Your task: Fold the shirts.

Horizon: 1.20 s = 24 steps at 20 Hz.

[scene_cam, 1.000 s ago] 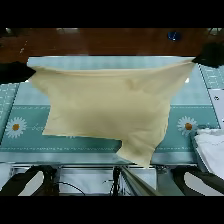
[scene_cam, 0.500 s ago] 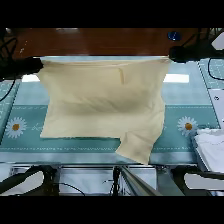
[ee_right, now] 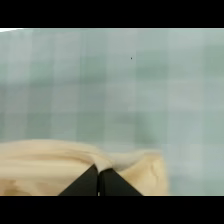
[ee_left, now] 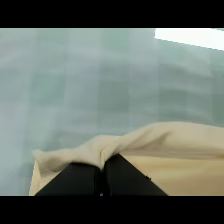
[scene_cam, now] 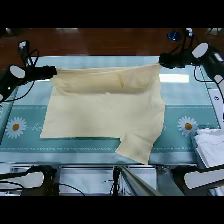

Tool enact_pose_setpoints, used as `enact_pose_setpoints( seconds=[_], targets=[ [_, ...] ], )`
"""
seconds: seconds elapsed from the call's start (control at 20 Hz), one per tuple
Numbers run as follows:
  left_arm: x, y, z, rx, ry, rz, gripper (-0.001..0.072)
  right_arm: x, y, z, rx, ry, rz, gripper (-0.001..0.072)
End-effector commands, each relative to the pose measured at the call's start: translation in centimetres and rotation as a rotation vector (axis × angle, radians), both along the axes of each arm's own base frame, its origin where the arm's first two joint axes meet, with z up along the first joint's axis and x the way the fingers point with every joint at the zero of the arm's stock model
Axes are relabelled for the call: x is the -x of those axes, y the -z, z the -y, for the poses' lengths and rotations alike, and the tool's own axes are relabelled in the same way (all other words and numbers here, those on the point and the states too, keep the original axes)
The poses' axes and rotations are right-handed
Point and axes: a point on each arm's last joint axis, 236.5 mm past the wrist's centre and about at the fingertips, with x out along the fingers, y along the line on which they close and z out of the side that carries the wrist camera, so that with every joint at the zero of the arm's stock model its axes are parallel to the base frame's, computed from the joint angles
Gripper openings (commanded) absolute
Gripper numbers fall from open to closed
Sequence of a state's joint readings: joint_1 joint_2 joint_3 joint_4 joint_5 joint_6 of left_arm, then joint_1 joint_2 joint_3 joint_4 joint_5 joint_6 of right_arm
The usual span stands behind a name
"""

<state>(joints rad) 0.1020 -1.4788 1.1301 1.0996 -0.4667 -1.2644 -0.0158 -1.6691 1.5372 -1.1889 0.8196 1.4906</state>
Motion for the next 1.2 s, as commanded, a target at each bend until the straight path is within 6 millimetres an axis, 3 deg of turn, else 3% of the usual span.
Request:
enact_pose_setpoints(
  seconds=[0.0,0.2,0.3,0.4,0.5,0.6,0.7,0.95,1.15],
  targets=[
    [-0.6,1.9,0.4,-0.005,-0.001,-0.012,0.0032,0.9,3.0,-0.8,-0.033,-0.014,-0.092,0.0026],
    [-1.1,1.6,-1.1,-0.013,-0.033,0.011,0.0032,0.9,3.3,-0.8,-0.032,-0.015,-0.099,0.0026],
    [-0.5,1.6,-1.2,-0.032,0.023,-0.031,0.0032,2.9,4.0,-1.4,-0.053,-0.032,-0.190,0.0026],
    [1.6,2.1,0.2,-0.002,0.110,-0.144,0.0032,6.7,5.4,-2.0,-0.046,-0.097,-0.349,0.0026],
    [4.2,2.7,1.9,0.041,0.187,-0.265,0.0033,9.3,6.1,-1.7,-0.022,-0.136,-0.454,0.0026],
    [6.3,3.4,2.9,0.069,0.236,-0.356,0.0032,10.5,6.4,-1.3,0.000,-0.152,-0.505,0.0026],
    [7.2,4.3,3.1,0.075,0.253,-0.403,0.0033,10.7,6.4,-1.3,-0.001,-0.144,-0.514,0.0026],
    [6.9,7.0,2.6,0.082,0.236,-0.440,0.0034,12.0,7.7,-1.5,-0.019,-0.141,-0.597,0.0027],
    [5.9,7.2,0.8,0.074,0.188,-0.409,0.0034,12.9,9.1,-1.3,-0.014,-0.149,-0.656,0.0026]
  ],
)
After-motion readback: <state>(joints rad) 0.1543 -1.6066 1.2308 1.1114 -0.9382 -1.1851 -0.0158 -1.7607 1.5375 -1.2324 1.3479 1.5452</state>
